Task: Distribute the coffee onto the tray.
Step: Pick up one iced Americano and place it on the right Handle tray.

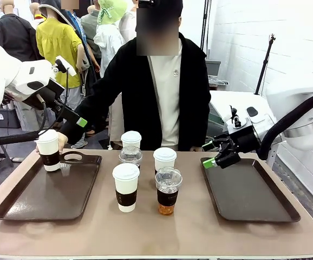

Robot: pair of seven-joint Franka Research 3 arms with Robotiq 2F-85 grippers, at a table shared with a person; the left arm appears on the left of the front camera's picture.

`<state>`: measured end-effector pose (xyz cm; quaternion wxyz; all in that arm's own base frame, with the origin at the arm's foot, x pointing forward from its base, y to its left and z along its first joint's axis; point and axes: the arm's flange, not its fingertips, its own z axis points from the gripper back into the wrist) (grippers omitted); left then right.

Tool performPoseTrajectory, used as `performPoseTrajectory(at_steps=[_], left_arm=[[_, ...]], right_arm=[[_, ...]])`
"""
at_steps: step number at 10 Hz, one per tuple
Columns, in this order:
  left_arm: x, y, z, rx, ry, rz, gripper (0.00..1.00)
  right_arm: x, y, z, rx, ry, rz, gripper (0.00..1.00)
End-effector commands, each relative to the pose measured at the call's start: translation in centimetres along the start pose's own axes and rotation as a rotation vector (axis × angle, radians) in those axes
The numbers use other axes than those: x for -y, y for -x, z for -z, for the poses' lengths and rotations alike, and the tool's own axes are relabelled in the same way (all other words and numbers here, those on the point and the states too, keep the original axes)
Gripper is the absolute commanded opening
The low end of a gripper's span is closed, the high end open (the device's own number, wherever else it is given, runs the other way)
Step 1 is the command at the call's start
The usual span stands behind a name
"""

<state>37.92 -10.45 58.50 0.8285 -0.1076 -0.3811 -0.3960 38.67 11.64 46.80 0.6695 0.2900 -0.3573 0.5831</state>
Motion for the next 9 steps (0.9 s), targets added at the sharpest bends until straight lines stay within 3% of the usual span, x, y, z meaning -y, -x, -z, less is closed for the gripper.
performPoseTrajectory(at_steps=[1,4,6,9], left_arm=[[-0.1,0.0,0.0,-0.001,0.003,-0.008,1.0],[-0.1,0.0,0.0,-0.001,0.003,-0.008,1.0],[-0.1,0.0,0.0,-0.001,0.003,-0.008,1.0],[-0.1,0.0,0.0,-0.001,0.003,-0.008,1.0]], right_arm=[[-0.1,-0.6,-0.2,0.038,-0.005,-0.011,1.0],[-0.1,-0.5,-0.3,0.001,-0.006,-0.009,1.0],[2.0,1.3,0.9,0.046,-0.052,-0.024,1.0],[2.5,4.5,2.7,0.148,-0.096,-0.065,1.0]])
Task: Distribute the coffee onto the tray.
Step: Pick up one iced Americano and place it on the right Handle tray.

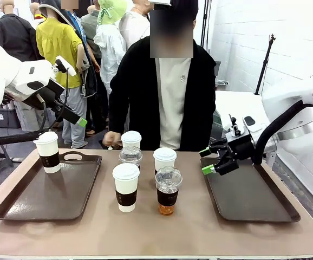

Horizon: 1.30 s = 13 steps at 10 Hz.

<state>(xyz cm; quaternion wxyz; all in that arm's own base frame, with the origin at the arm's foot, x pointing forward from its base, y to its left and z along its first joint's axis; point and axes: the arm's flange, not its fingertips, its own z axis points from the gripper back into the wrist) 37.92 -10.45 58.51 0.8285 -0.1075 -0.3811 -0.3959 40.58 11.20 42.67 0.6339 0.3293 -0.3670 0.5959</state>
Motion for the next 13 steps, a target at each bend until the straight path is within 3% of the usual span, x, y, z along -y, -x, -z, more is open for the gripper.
performPoseTrajectory(at_steps=[1,8,13], left_arm=[[-0.1,0.0,0.0,-0.001,0.003,-0.008,1.0],[-0.1,0.0,0.0,-0.001,0.003,-0.008,1.0],[-0.1,0.0,0.0,-0.001,0.003,-0.008,1.0]], right_arm=[[0.6,2.2,0.8,0.112,-0.017,-0.047,1.0],[2.0,10.8,5.3,0.266,-0.013,0.0,1.0],[2.0,11.8,5.9,0.249,-0.049,0.03,1.0]])
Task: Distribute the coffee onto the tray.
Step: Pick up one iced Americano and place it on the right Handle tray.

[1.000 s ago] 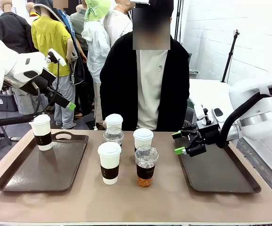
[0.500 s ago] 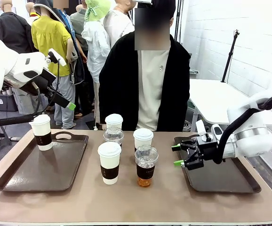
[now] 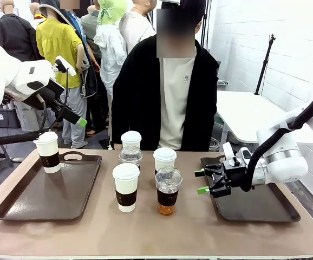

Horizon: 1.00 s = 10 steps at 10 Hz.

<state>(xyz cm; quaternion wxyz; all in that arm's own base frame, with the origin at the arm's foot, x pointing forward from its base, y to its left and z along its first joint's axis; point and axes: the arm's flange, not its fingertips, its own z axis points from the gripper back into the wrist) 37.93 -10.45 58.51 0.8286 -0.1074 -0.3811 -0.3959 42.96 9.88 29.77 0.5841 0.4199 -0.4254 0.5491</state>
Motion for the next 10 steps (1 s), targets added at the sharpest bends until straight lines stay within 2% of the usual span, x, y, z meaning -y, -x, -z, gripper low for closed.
performPoseTrajectory(at_steps=[1,4,10], left_arm=[[-0.1,0.0,0.0,-0.001,0.003,-0.008,1.0],[-0.1,0.0,0.0,-0.001,0.003,-0.008,1.0],[-0.1,0.0,0.0,-0.001,0.003,-0.008,1.0]], right_arm=[[-0.2,0.1,0.2,-0.001,-0.004,0.003,1.0],[0.0,0.0,0.1,0.0,-0.002,0.001,1.0],[0.4,1.6,4.7,0.059,-0.038,-0.008,1.0]])
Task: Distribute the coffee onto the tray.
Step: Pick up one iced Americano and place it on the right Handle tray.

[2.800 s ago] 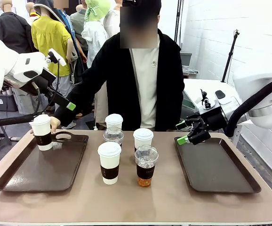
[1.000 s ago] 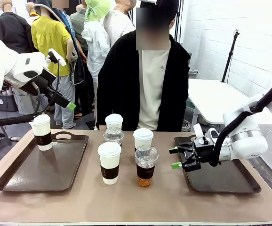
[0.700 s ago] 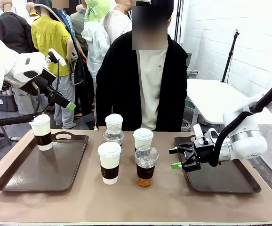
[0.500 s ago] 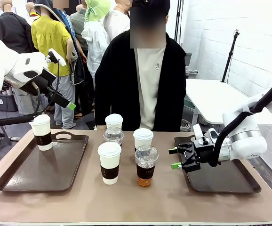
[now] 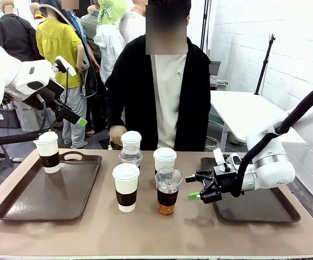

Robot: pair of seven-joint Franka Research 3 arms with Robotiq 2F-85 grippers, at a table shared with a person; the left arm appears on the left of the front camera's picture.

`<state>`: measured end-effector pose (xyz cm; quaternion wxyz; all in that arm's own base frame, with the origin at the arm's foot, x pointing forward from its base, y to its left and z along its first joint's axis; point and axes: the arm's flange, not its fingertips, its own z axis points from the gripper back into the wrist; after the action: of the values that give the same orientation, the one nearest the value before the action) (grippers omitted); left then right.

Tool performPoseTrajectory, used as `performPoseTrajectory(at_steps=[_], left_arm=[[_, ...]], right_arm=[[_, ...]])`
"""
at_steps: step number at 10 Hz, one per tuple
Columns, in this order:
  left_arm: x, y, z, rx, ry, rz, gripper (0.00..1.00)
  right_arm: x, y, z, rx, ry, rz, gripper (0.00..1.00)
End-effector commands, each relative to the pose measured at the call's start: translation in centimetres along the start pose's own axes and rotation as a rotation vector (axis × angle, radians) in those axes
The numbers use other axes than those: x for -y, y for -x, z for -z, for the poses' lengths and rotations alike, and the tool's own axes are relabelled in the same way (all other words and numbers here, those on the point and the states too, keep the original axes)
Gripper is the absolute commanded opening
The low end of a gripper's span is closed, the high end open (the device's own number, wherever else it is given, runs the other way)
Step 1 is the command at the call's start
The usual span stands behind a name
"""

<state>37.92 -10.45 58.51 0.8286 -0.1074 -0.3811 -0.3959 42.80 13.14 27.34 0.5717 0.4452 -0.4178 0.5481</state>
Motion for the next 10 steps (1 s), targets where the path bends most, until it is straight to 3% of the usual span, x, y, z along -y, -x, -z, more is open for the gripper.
performPoseTrajectory(at_steps=[1,10], left_arm=[[-0.1,0.0,0.0,-0.001,0.003,-0.009,1.0],[-0.1,0.0,0.0,-0.001,0.003,-0.009,1.0]], right_arm=[[0.9,0.4,1.3,0.036,0.012,-0.027,1.0],[2.2,2.0,4.9,0.069,-0.046,-0.003,1.0]])
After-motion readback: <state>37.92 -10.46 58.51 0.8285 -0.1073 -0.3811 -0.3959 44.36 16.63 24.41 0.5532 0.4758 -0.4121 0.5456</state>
